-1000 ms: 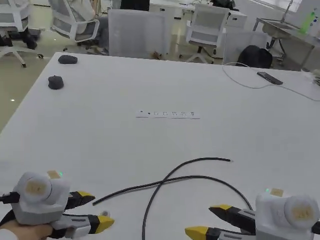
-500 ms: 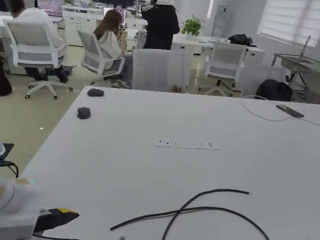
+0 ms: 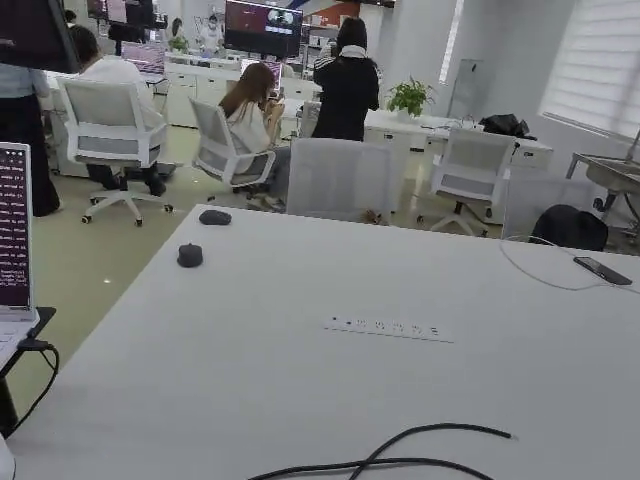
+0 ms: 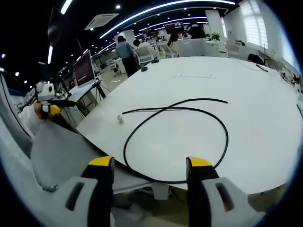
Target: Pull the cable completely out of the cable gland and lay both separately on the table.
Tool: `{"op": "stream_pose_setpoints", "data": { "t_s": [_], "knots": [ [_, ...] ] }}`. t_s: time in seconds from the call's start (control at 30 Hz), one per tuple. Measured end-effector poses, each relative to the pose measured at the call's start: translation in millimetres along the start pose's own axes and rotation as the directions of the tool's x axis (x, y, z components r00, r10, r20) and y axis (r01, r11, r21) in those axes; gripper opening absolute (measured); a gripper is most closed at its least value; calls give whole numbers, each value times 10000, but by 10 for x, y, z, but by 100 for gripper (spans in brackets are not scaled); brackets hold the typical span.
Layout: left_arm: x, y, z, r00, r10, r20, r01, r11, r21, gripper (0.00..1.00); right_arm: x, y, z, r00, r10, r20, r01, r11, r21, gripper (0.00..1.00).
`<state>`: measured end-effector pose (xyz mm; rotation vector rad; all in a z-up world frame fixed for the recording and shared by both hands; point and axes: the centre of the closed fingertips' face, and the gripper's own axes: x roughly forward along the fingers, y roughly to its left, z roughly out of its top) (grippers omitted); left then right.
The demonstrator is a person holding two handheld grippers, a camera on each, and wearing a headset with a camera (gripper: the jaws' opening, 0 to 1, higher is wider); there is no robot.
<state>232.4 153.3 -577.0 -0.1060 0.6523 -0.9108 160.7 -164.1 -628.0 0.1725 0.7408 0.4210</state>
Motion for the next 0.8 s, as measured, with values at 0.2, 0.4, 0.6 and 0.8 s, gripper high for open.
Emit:
{"op": "stream_pose_setpoints", "data": {
  "t_s": [0.2, 0.4, 0.6, 0.8],
  "knots": [
    [6, -23, 11, 9999, -19, 130, 21, 9999, -125, 79, -6, 19, 7, 9999, -8, 113, 7, 10000, 68, 63],
    [85, -119, 9, 9994, -343, 67, 344, 9993, -142, 79, 2, 70, -41, 9999, 28, 112, -30, 9997, 230, 63],
    [79, -162, 38, 9981, -620, -68, 620, 9981, 50, 77, -9, 101, -43, 9998, 27, 199, -34, 9994, 353, 63],
    [113, -83, 97, 9976, -689, 73, 690, 9976, -117, 76, -7, 65, -22, 9995, -155, 265, 141, 9987, 488, 63]
  ]
}}
